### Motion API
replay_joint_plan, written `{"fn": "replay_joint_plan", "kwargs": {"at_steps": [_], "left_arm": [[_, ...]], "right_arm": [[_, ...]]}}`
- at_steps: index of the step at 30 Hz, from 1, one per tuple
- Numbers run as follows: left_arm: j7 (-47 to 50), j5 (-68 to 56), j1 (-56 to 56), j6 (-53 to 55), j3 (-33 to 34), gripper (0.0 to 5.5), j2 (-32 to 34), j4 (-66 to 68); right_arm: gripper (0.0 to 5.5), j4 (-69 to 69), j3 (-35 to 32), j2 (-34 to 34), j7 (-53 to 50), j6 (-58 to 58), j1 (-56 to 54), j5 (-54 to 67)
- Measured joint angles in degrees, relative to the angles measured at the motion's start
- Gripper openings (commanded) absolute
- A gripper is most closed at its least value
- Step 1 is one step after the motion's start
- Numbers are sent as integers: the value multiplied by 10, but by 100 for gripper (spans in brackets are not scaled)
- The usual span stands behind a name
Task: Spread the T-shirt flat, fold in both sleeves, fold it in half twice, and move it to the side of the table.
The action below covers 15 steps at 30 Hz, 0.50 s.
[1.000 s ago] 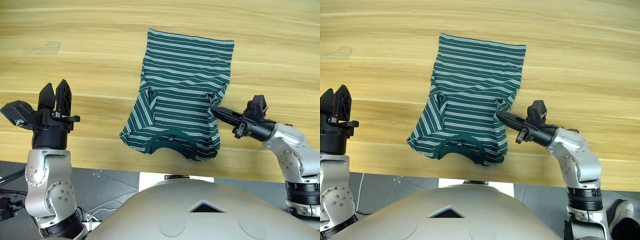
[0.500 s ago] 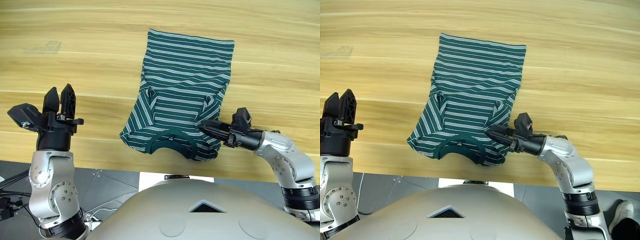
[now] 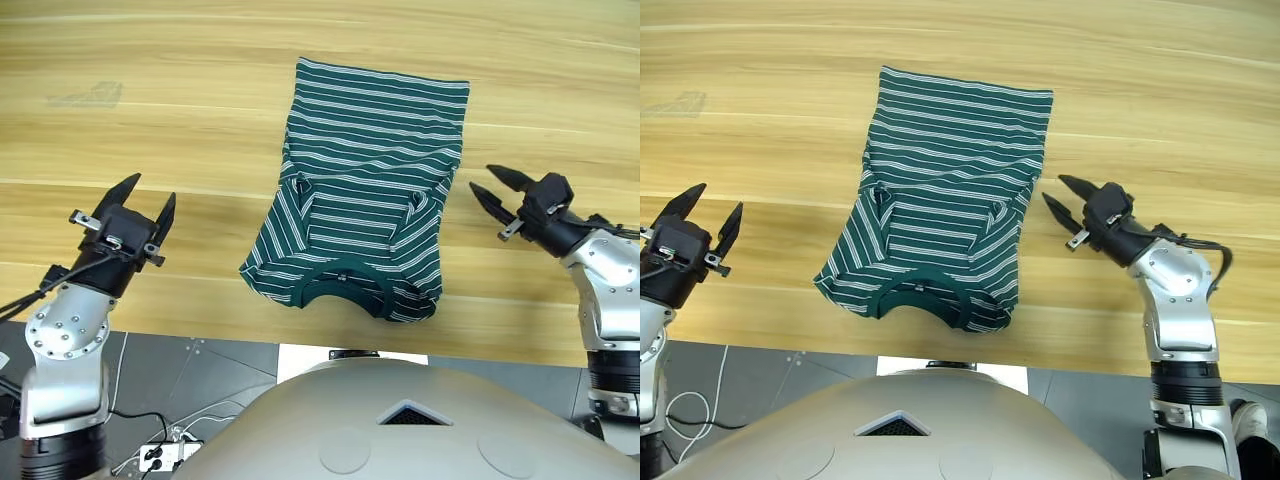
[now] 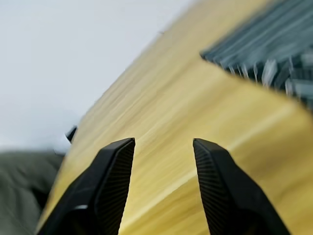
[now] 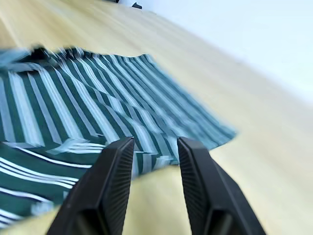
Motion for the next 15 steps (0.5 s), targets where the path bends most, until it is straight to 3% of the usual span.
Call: {"fn": "replay_joint_plan", "kwargs": {"at_steps": [9, 15], "left_arm": [[-4, 263, -53, -292, -101, 224, 170, 130], [72, 401, -53, -384, -126, 224, 196, 167]], "right_arm": [[162, 212, 60, -140, -27, -528, 45, -255], [162, 263, 89, -152, -72, -605, 47, -286]]}}
